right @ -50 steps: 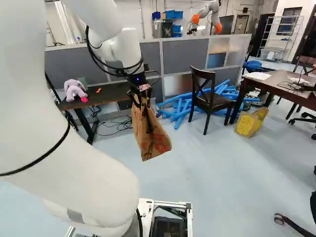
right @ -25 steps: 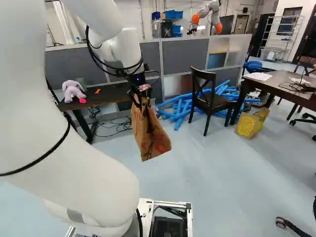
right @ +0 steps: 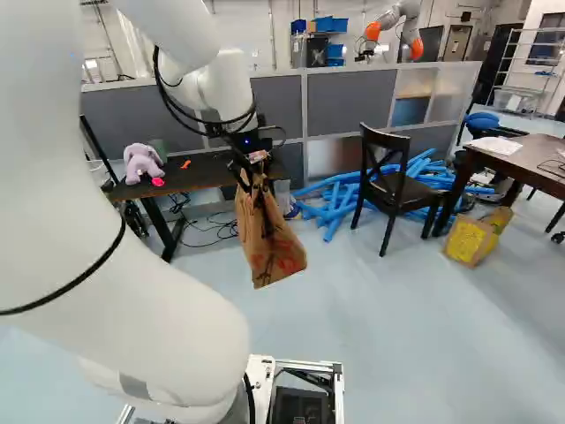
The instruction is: Pick up the bag on the ground and place it on the table
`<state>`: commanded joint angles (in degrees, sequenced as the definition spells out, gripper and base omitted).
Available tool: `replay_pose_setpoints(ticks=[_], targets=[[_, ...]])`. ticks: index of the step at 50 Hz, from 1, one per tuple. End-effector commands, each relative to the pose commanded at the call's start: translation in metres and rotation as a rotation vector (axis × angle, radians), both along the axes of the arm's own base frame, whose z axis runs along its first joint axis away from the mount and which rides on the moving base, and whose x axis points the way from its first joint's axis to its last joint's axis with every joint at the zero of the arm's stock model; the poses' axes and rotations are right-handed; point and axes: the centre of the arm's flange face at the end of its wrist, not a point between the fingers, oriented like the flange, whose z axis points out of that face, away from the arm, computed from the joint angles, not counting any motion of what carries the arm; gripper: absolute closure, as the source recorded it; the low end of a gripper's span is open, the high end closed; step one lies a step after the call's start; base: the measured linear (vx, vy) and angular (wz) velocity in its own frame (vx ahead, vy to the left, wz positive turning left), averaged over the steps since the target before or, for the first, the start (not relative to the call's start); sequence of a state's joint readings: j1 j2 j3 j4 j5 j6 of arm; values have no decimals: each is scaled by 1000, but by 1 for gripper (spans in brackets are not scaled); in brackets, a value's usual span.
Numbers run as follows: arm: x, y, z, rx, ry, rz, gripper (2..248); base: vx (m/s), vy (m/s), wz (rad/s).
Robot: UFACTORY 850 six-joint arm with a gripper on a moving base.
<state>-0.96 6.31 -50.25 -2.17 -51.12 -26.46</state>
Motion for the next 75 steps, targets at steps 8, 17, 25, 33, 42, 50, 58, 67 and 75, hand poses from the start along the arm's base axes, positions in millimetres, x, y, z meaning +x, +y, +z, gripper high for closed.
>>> replay_pose_setpoints(ticks=[8, 17, 25, 33, 42, 50, 58, 67, 75], targets=[[0, 0, 0, 0, 0, 0, 229, 181, 42, 179], [0, 0, 0, 0, 0, 0, 229, 174, 39, 172], [0, 0, 0, 0, 0, 0, 229, 176, 74, 166], [0, 0, 0, 0, 0, 0, 229, 180, 76, 171], [0, 0, 0, 0, 0, 0, 229, 178, 79, 175], [0, 0, 0, 0, 0, 0, 229, 180, 85, 179], [0, 0, 0, 0, 0, 0, 229, 177, 82, 170], [0, 0, 0, 0, 0, 0, 229, 175, 81, 176], [0, 0, 0, 0, 0, 0, 229, 166, 81, 174]])
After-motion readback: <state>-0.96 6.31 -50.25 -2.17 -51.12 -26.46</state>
